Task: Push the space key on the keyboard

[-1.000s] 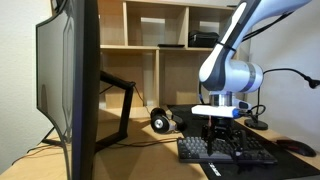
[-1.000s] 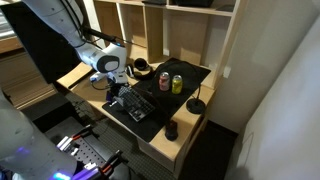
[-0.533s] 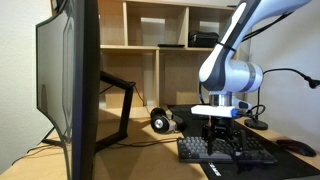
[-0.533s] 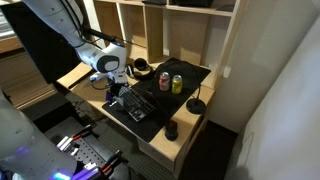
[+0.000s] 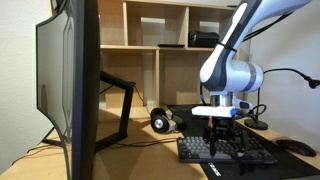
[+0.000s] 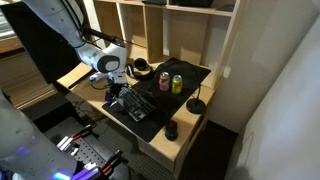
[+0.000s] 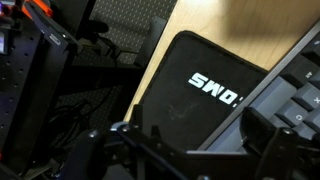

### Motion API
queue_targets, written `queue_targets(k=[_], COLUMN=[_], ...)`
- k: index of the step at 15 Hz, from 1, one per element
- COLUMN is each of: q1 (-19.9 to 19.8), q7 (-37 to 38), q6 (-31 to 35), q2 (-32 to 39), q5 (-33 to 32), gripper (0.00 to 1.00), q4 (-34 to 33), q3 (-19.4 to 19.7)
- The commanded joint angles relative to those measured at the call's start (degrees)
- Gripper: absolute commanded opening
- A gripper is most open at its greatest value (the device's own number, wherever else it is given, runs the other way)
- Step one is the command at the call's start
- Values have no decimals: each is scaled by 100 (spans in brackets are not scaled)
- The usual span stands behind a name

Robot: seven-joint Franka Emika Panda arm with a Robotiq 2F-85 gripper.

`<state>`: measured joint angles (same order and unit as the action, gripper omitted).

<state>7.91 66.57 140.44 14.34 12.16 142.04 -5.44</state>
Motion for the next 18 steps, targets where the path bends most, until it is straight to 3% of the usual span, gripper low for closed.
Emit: queue_targets(k=[1,9,11,16,18], q1=[85,61,53,28,27], q7=[89,23,222,243,228], q6=[98,17,-532,-878,-610], q2=[-11,-1,26,37,5], q5=[-32,15,32,84,146], gripper=[100,100,100,100,100], q4=[4,-13,-70,-95,-55], q3=[84,68,94,71,65])
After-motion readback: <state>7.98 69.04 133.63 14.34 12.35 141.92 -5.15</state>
